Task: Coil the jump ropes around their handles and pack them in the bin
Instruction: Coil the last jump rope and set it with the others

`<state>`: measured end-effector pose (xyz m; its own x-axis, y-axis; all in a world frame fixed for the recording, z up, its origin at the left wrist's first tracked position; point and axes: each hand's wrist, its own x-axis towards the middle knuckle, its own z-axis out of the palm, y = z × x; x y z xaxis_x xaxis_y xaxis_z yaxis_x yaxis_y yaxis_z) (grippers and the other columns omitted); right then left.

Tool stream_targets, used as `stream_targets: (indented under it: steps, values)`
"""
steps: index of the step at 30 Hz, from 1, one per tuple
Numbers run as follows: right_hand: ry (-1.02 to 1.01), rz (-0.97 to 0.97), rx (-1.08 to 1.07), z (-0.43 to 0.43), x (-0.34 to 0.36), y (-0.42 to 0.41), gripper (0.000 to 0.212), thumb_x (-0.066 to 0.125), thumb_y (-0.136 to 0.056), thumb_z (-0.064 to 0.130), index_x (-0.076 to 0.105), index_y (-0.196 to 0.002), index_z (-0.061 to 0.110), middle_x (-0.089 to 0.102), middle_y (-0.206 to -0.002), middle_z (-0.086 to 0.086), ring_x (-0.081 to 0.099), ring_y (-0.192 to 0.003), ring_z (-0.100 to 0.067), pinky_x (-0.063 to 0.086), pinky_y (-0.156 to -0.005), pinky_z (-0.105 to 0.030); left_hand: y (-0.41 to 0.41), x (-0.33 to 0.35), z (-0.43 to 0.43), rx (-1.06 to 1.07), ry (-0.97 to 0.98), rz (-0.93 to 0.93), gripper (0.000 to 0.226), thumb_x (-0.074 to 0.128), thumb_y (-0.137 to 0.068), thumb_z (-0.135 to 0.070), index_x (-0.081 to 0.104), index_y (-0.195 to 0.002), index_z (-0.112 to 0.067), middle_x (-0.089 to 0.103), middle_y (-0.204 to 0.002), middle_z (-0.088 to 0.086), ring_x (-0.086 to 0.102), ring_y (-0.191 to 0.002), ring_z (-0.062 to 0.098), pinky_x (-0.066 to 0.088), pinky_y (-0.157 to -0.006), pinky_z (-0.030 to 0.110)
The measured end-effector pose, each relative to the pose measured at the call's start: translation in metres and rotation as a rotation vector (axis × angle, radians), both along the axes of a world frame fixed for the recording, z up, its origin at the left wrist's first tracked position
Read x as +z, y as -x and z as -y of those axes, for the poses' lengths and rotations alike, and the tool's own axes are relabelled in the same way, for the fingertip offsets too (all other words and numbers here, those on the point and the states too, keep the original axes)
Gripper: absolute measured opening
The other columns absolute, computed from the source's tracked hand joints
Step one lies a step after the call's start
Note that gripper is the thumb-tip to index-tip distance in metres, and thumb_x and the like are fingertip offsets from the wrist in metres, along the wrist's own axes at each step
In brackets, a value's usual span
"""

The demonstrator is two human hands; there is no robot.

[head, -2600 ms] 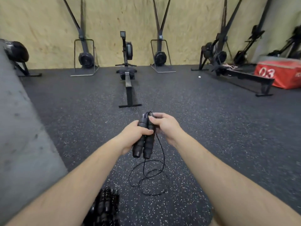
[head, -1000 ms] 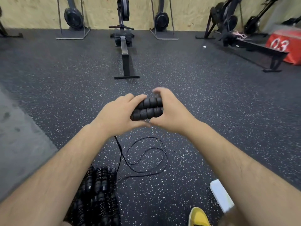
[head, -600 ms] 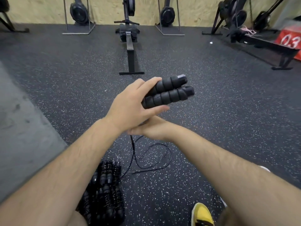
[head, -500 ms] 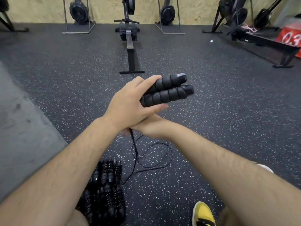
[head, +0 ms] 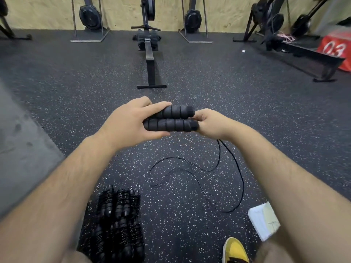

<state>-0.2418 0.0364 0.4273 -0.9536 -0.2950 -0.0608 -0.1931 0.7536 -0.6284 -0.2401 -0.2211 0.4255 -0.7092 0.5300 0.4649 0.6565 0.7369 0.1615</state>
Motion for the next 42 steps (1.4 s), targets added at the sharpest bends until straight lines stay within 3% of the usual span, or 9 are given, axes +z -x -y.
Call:
stream_targets:
  steps: [3,11,16,21,24,31,35,38,42]
  values:
    - [0.071,0.041,-0.038,-0.002,0.005,-0.003,0.031,0.053,-0.100,0.031,0.058,-0.076,0.011,0.042,-0.058,0.009,0.035,-0.054,-0.011,0.030,-0.051,-0.025,0.006,-0.003,0.001,0.019,0.072,-0.048,0.072,0.063,-0.079,-0.070,0.049,-0.143,-0.042,0.051,-0.095,-0.005,0.052,-0.088,0.019,0.049,-0.076,0.035]
    - [0.270,0.084,-0.160,-0.002,0.014,-0.008,0.026,0.053,-0.086,0.027,0.047,-0.062,0.020,0.043,-0.057,0.007,0.031,-0.055,-0.015,0.025,-0.057,-0.030,0.012,-0.009,-0.003,0.086,0.132,-0.110,0.077,0.061,-0.077,-0.072,0.048,-0.146,-0.040,0.051,-0.096,-0.003,0.051,-0.083,0.021,0.052,-0.070,0.037]
    - [0.057,-0.116,-0.124,0.003,0.006,-0.016,0.016,0.059,-0.090,0.029,0.071,-0.084,0.019,0.059,-0.066,0.007,0.052,-0.059,-0.012,0.042,-0.060,-0.026,0.013,-0.017,-0.006,0.164,0.185,-0.118,0.084,0.061,-0.076,-0.073,0.043,-0.150,-0.039,0.052,-0.096,-0.002,0.054,-0.081,0.022,0.052,-0.063,0.035]
    - [-0.305,-0.420,-0.056,0.022,0.004,-0.025,0.020,0.050,-0.092,0.028,0.068,-0.097,0.021,0.068,-0.093,0.001,0.062,-0.087,-0.024,0.053,-0.076,-0.037,0.014,-0.025,-0.013,0.199,0.230,-0.075,0.078,0.063,-0.074,-0.072,0.048,-0.145,-0.042,0.051,-0.092,-0.001,0.055,-0.082,0.025,0.052,-0.063,0.035]
    - [-0.338,-0.462,-0.002,0.018,0.014,-0.028,0.022,0.049,-0.093,0.032,0.067,-0.100,0.025,0.065,-0.096,0.005,0.060,-0.091,-0.021,0.052,-0.079,-0.037,0.013,-0.023,-0.016,0.176,0.223,-0.087,0.067,0.062,-0.075,-0.070,0.055,-0.135,-0.042,0.044,-0.085,-0.006,0.052,-0.077,0.024,0.050,-0.060,0.034]
    - [0.092,-0.289,-0.020,-0.027,0.031,-0.020,0.008,0.071,-0.091,0.024,0.072,-0.099,0.025,0.067,-0.087,0.014,0.055,-0.073,0.003,0.044,-0.071,-0.012,0.007,-0.017,-0.018,-0.118,0.124,0.020,0.066,0.057,-0.078,-0.071,0.055,-0.137,-0.040,0.053,-0.096,-0.012,0.051,-0.086,0.017,0.046,-0.076,0.032]
    - [0.273,-0.198,-0.091,-0.028,0.016,-0.015,0.016,0.060,-0.098,0.020,0.069,-0.086,0.027,0.066,-0.075,0.003,0.052,-0.066,-0.007,0.046,-0.064,-0.024,-0.006,-0.010,-0.030,-0.190,-0.105,0.074,0.067,0.065,-0.078,-0.068,0.056,-0.138,-0.039,0.055,-0.098,-0.011,0.052,-0.092,0.013,0.042,-0.086,0.028]
    - [0.139,-0.036,-0.093,-0.006,-0.003,-0.020,0.032,0.050,-0.096,0.001,0.060,-0.076,0.024,0.059,-0.071,0.010,0.051,-0.064,-0.004,0.046,-0.061,-0.017,-0.010,-0.011,-0.036,-0.124,-0.199,-0.003,0.068,0.066,-0.079,-0.066,0.057,-0.139,-0.035,0.056,-0.100,-0.009,0.051,-0.092,0.016,0.043,-0.087,0.033]
    - [0.031,0.231,-0.017,0.034,-0.021,-0.036,0.024,0.036,-0.106,0.029,0.055,-0.102,0.016,0.065,-0.082,0.001,0.057,-0.063,-0.010,0.048,-0.062,-0.026,0.001,-0.015,-0.031,0.109,-0.141,-0.134,0.072,0.066,-0.079,-0.069,0.055,-0.142,-0.036,0.055,-0.101,-0.004,0.048,-0.088,0.022,0.046,-0.075,0.038]
